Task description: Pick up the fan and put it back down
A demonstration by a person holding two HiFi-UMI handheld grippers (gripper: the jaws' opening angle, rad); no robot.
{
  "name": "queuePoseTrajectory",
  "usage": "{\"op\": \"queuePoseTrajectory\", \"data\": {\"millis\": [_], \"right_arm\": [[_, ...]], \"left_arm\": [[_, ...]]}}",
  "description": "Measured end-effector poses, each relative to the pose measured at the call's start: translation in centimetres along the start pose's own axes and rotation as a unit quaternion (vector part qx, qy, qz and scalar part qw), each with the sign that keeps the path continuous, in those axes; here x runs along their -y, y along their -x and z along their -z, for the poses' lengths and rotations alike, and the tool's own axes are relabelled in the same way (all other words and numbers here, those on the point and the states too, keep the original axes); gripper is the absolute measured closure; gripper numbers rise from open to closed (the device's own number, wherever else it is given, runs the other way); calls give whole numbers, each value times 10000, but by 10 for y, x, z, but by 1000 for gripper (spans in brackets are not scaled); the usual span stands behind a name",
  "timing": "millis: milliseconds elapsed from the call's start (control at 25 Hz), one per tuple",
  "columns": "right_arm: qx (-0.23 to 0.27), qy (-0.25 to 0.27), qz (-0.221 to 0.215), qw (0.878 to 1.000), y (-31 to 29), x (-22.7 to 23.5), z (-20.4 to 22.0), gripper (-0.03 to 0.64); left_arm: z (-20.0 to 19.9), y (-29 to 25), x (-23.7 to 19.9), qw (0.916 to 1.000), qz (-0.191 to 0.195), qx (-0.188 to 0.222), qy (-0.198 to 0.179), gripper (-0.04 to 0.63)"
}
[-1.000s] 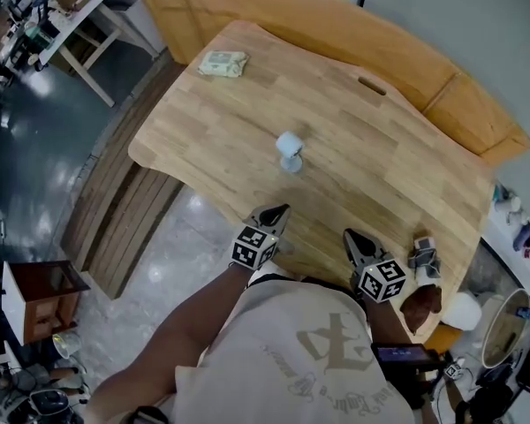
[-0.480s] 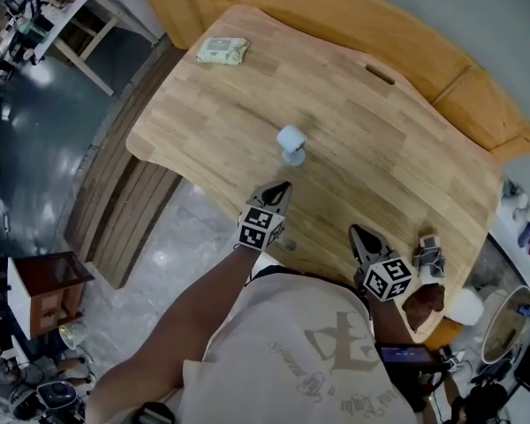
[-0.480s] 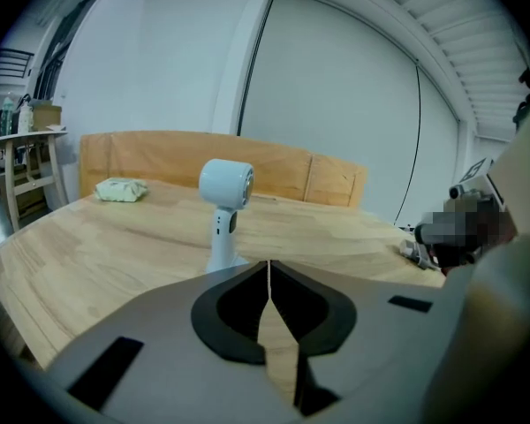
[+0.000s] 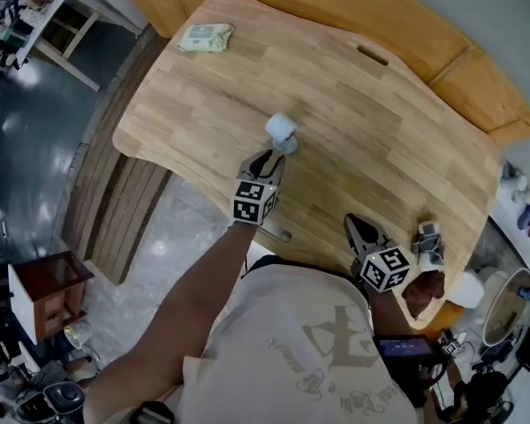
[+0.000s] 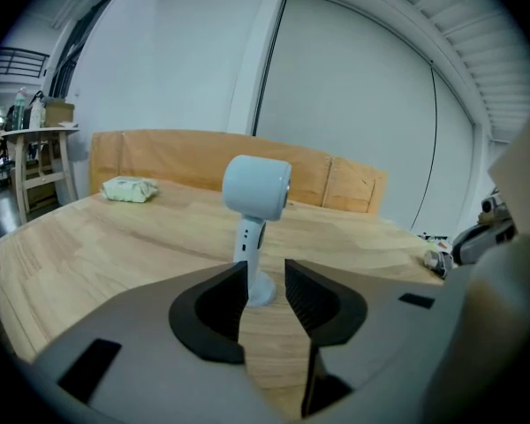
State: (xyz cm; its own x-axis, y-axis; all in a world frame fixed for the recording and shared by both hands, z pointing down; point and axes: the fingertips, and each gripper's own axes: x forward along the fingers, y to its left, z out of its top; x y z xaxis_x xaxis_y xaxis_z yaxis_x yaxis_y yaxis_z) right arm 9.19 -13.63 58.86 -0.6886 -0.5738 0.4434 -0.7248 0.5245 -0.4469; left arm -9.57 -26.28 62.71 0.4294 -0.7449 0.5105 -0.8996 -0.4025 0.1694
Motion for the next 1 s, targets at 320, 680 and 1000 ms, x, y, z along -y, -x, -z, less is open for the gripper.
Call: {"op": "queuePoseTrajectory", "data": {"millis": [320,680,1000], "right_arm": [[-52,-100,138,9998,4,11,2,603],[-83,-199,239,9995,4,21,2,603],[-100,-296,339,9989,9,30,6,603]], "left_arm": [[-1,-32,-18,9998,-127,-96,124,398],[0,-61,-25,9994,-153,-247,-197,391],[-1,-70,-27,9988,-121,-250,-399,402]]}}
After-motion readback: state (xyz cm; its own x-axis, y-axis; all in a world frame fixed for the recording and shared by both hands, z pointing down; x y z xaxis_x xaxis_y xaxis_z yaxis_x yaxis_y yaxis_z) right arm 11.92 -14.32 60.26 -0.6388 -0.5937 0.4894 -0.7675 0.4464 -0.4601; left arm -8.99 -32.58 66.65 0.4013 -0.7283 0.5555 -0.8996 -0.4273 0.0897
